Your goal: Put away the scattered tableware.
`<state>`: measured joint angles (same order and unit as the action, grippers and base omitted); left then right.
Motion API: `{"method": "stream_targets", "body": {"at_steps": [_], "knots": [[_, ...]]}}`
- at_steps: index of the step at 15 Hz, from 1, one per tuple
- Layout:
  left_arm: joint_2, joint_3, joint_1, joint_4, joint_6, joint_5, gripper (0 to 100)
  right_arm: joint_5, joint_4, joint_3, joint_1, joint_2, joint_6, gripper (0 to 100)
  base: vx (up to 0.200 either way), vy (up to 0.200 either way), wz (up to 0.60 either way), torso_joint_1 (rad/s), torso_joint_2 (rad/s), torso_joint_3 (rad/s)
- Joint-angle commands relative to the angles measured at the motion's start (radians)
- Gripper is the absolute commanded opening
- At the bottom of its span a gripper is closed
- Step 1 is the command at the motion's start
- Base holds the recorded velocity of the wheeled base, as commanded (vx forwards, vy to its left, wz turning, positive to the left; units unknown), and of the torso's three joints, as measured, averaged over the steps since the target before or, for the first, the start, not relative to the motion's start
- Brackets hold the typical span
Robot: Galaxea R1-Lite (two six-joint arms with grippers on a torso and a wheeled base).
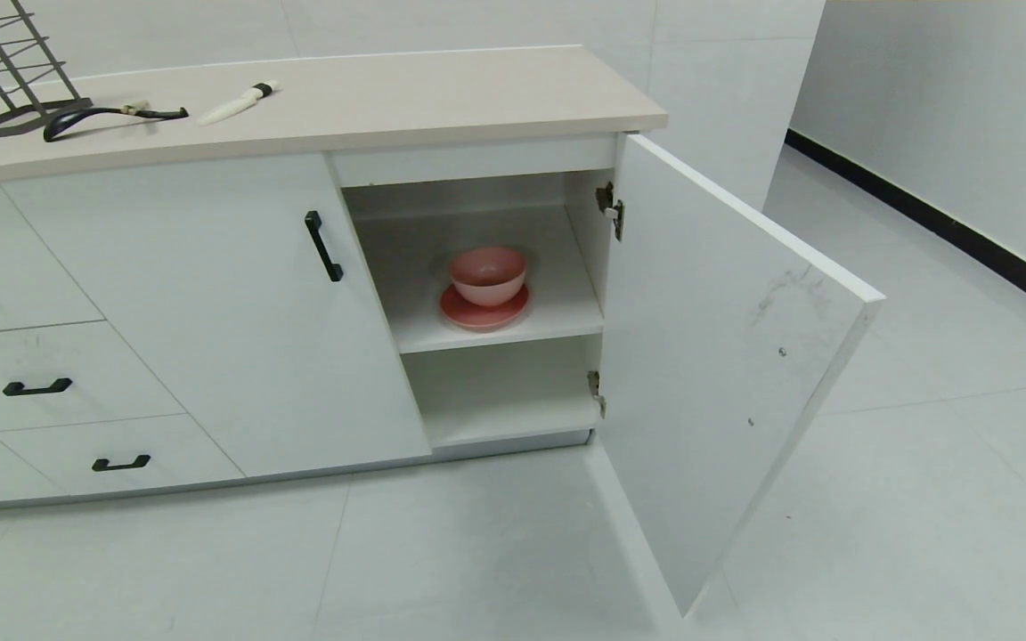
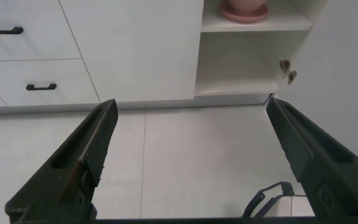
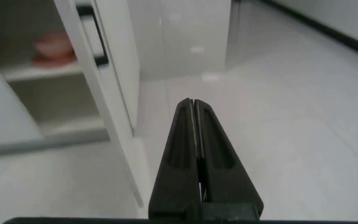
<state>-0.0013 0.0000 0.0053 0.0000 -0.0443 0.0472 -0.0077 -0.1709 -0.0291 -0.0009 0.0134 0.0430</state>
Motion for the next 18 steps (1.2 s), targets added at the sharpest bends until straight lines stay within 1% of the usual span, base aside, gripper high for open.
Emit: {"method": "stream_targets", "body": {"at_steps": [1,2,4,5,7,9,11,13,15,16,17,18], "knots": [[0.001,0.0,0.001,0.0,-0.002,0.002,100,0.006,0.036,-0.071,0.001,0.103,0.002,0,0.0,0.0,0.0,0.0,0.0,0.0],[0.001,0.0,0.001,0.0,-0.002,0.002,100,0.008,0.036,-0.089,0.001,0.142,0.002,0,0.0,0.0,0.0,0.0,0.0,0.0],[0.001,0.0,0.001,0.0,-0.002,0.002,100,0.015,0.031,-0.186,0.01,0.316,0.017,0,0.0,0.0,0.0,0.0,0.0,0.0],[0.001,0.0,0.001,0.0,-0.002,0.002,100,0.015,0.03,-0.221,0.013,0.365,0.043,0,0.0,0.0,0.0,0.0,0.0,0.0],[0.001,0.0,0.001,0.0,-0.002,0.002,100,0.021,0.019,-0.244,0.021,0.427,0.046,0,0.0,0.0,0.0,0.0,0.0,0.0],[0.001,0.0,0.001,0.0,-0.003,0.002,100,0.032,-0.068,-0.238,0.027,0.534,0.041,0,0.0,0.0,0.0,0.0,0.0,0.0],[0.001,0.0,0.001,0.0,-0.003,0.002,100,0.067,-0.151,-0.238,0.025,0.629,0.035,0,0.0,0.0,0.0,0.0,0.0,0.0],[0.001,0.0,0.001,0.0,-0.005,0.002,100,0.08,-0.289,-0.212,0.025,0.769,-0.005,0,0.0,0.0,0.0,0.0,0.0,0.0],[0.001,0.0,0.001,0.0,-0.005,0.002,100,0.087,-0.46,-0.107,0.024,0.91,-0.035,0,0.0,0.0,0.0,0.0,0.0,0.0],[0.001,0.0,0.001,0.0,-0.005,0.002,100,0.092,-0.489,-0.092,0.021,0.932,-0.035,0,0.0,0.0,0.0,0.0,0.0,0.0],[0.001,0.0,0.001,0.0,-0.005,0.002,100,0.106,-0.656,-0.035,0.018,1.057,-0.037,0,0.0,0.0,0.0,0.0,0.0,0.0],[0.001,0.0,0.001,0.0,-0.005,0.002,100,0.107,-0.7,-0.034,0.018,1.097,-0.041,0,0.0,0.0,0.0,0.0,0.0,0.0]]}}
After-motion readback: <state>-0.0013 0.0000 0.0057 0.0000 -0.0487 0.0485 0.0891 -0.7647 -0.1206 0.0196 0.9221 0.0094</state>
